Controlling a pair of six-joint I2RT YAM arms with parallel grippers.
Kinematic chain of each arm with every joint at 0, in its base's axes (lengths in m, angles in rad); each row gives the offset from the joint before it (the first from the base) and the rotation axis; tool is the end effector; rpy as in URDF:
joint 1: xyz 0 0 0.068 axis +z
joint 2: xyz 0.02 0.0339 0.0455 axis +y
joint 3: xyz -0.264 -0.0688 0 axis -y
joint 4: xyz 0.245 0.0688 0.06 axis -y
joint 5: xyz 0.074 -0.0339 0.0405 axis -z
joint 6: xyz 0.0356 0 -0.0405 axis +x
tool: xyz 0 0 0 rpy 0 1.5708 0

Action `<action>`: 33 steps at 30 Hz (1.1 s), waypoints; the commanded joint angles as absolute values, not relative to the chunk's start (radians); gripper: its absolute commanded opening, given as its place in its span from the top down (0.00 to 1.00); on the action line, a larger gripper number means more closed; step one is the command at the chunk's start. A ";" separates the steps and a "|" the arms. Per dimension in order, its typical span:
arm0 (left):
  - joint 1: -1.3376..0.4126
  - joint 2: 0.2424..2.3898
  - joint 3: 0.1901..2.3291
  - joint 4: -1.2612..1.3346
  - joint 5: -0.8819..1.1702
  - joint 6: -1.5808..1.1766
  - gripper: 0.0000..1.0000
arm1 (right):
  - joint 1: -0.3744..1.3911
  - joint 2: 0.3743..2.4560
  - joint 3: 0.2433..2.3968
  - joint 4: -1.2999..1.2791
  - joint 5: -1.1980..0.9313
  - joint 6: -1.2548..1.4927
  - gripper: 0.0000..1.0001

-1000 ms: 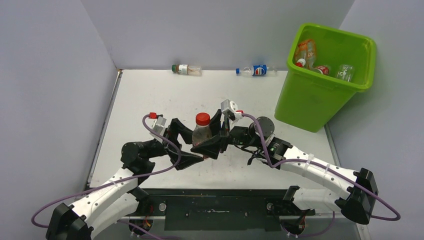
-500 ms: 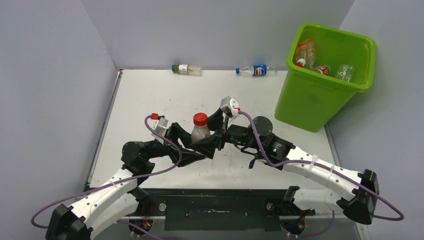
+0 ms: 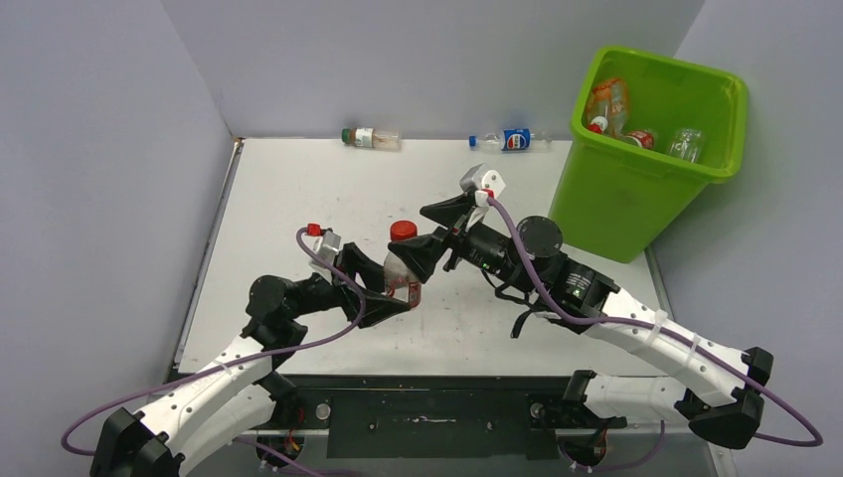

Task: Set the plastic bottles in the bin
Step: Place the plastic bottle in the trash bin.

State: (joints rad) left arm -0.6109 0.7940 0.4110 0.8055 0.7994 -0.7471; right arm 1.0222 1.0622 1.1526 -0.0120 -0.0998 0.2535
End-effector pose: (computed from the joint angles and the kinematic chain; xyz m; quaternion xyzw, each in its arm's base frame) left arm 0.1285 -0.1211 0.3064 0.2919 0.5214 -0.6502 0.4692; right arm 0.1217 0.2059 0.4345 -0.2882 0.6148 0.4639 0.5690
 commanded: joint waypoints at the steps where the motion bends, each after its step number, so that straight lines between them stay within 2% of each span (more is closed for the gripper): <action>1: -0.614 0.787 0.451 0.811 0.787 -0.720 1.00 | 1.026 1.104 1.209 -0.042 -0.056 0.243 0.12; 3: -0.618 0.784 0.453 0.799 0.788 -0.714 1.00 | 1.026 1.110 1.203 -0.015 -0.064 0.266 0.18; 6: -0.621 0.781 0.455 0.782 0.791 -0.703 1.00 | 1.026 1.109 1.177 0.050 -0.081 0.291 0.35; 8: -0.624 0.778 0.458 0.769 0.788 -0.692 1.00 | 1.026 1.114 1.176 0.065 -0.095 0.299 0.53; 10: -0.627 0.772 0.460 0.753 0.785 -0.679 1.00 | 1.027 1.115 1.174 0.072 -0.101 0.300 0.87; 11: -0.627 0.770 0.460 0.740 0.779 -0.672 0.99 | 1.026 1.110 1.176 0.070 -0.096 0.300 0.94; 12: -0.629 0.764 0.462 0.728 0.771 -0.664 0.81 | 1.026 1.106 1.177 0.065 -0.093 0.295 0.95; 14: -0.629 0.750 0.469 0.686 0.746 -0.645 0.21 | 1.026 1.087 1.195 0.039 -0.075 0.265 0.95; 15: -0.629 0.739 0.469 0.665 0.722 -0.637 0.01 | 1.027 1.075 1.213 0.014 -0.046 0.242 0.95; 16: -0.629 0.726 0.467 0.645 0.699 -0.628 0.03 | 1.026 1.065 1.242 -0.025 -0.014 0.216 0.95; 21: -0.627 0.647 0.448 0.579 0.535 -0.561 0.04 | 1.026 1.057 1.471 -0.231 0.378 0.074 0.95; 24: -0.627 0.608 0.458 0.495 0.439 -0.506 0.04 | 1.026 1.029 1.517 -0.190 0.624 -0.031 0.95; 27: -0.627 0.570 0.456 0.459 0.354 -0.481 0.04 | 1.025 1.035 1.531 0.008 0.938 -0.232 0.95; 29: -0.627 0.549 0.442 0.469 0.328 -0.483 0.04 | 1.018 1.066 1.529 0.266 1.085 -0.463 0.95; 31: -0.626 0.545 0.439 0.477 0.322 -0.484 0.04 | 0.978 1.117 1.558 0.486 1.120 -0.628 0.95; 33: -0.626 0.549 0.441 0.471 0.317 -0.489 0.04 | 0.881 1.181 1.647 0.528 1.115 -0.637 0.95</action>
State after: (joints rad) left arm -0.6235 0.5552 0.4179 0.4774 0.3847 -0.5114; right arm 0.9859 1.0649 1.5448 0.2157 0.9146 -0.3607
